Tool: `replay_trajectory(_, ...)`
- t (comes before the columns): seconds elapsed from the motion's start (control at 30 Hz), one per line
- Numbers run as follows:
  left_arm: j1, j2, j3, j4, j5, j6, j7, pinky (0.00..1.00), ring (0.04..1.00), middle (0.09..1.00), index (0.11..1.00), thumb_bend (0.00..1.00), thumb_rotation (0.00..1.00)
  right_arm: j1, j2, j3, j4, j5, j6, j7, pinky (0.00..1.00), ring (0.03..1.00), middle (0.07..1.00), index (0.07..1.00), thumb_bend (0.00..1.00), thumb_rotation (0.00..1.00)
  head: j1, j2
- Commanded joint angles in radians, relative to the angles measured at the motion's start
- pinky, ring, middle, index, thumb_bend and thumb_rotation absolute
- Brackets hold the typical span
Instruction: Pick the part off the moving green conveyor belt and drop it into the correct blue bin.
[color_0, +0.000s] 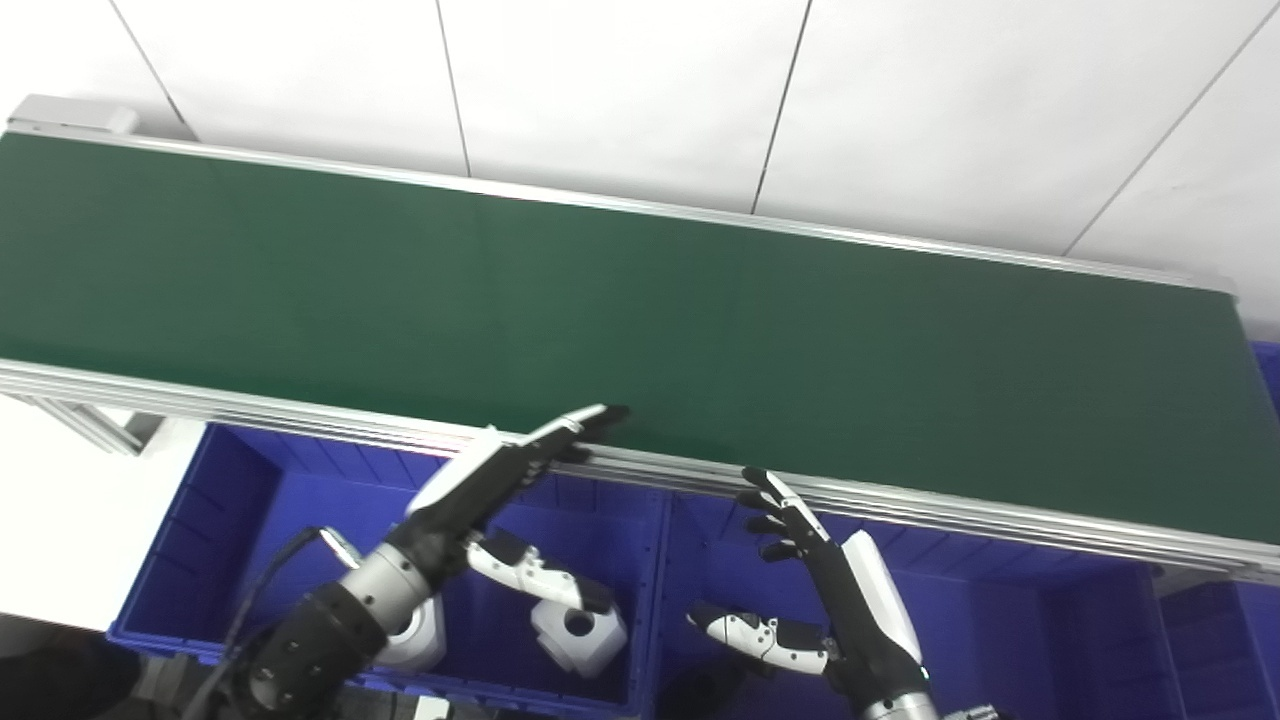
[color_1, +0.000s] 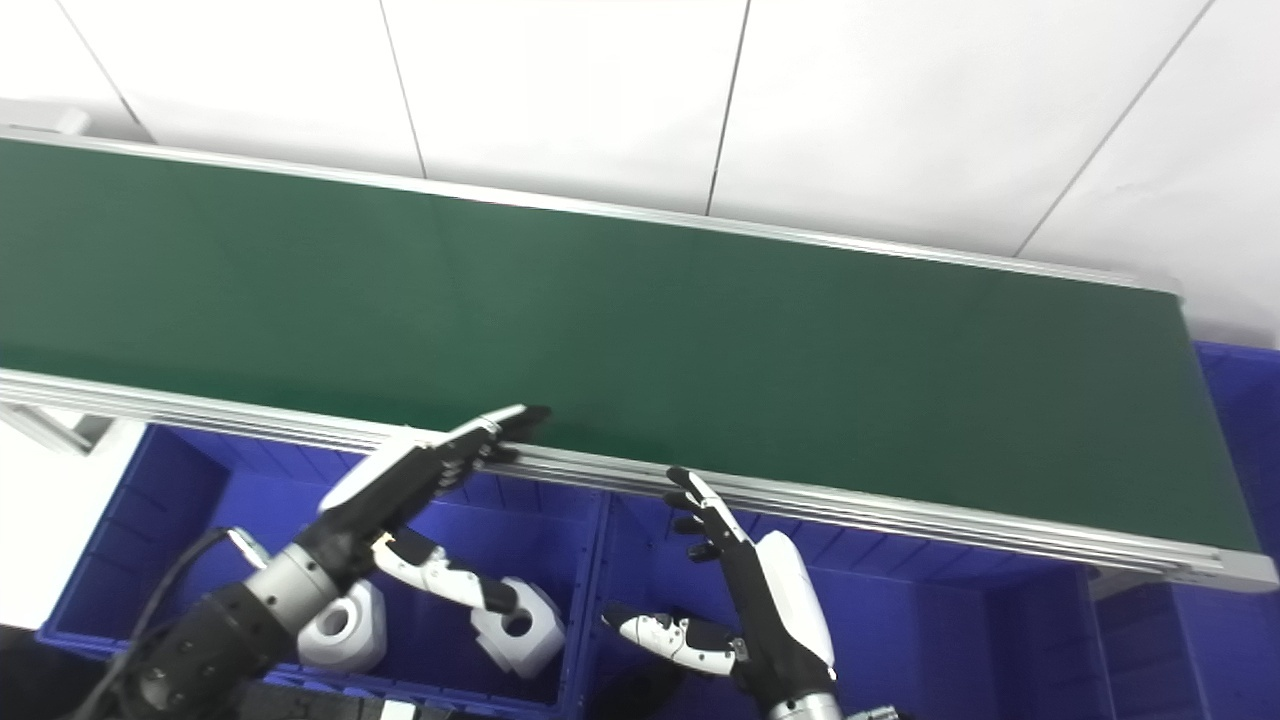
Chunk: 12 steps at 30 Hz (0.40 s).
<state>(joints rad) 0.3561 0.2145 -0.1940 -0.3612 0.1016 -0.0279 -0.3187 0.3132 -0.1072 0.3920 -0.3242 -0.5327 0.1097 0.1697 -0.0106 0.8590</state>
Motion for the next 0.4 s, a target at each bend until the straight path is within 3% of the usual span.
replay_trajectory(0.0,0.019,0.000,-0.009,0.004,-0.015,-0.056,0.010,0.83,0.903,0.930,0.908,0.72,0.27,0.010,-0.001,-0.006,-0.047,0.011,0.004,0.001,0.72,0.798,0.857,0.922,0.61,0.30,0.001,0.001)
replay_trajectory(0.1,0.027,0.001,-0.010,0.030,-0.026,-0.062,0.009,0.84,0.900,0.922,0.909,0.71,0.24,0.024,-0.007,-0.012,-0.059,0.015,0.008,0.003,0.72,0.802,0.858,0.923,0.61,0.30,-0.008,0.000)
replay_trajectory(0.27,0.014,0.013,-0.022,0.074,0.057,-0.105,0.026,0.84,0.910,0.948,0.936,0.71,0.29,0.044,-0.017,-0.029,-0.069,0.038,0.004,0.004,0.72,0.814,0.867,0.926,0.61,0.28,-0.013,0.001)
replay_trajectory(0.37,0.010,0.014,-0.031,0.075,0.085,-0.114,0.030,0.86,0.925,0.961,0.940,0.70,0.26,0.044,-0.024,-0.034,-0.065,0.035,-0.001,0.006,0.74,0.813,0.866,0.928,0.61,0.29,-0.012,0.001)
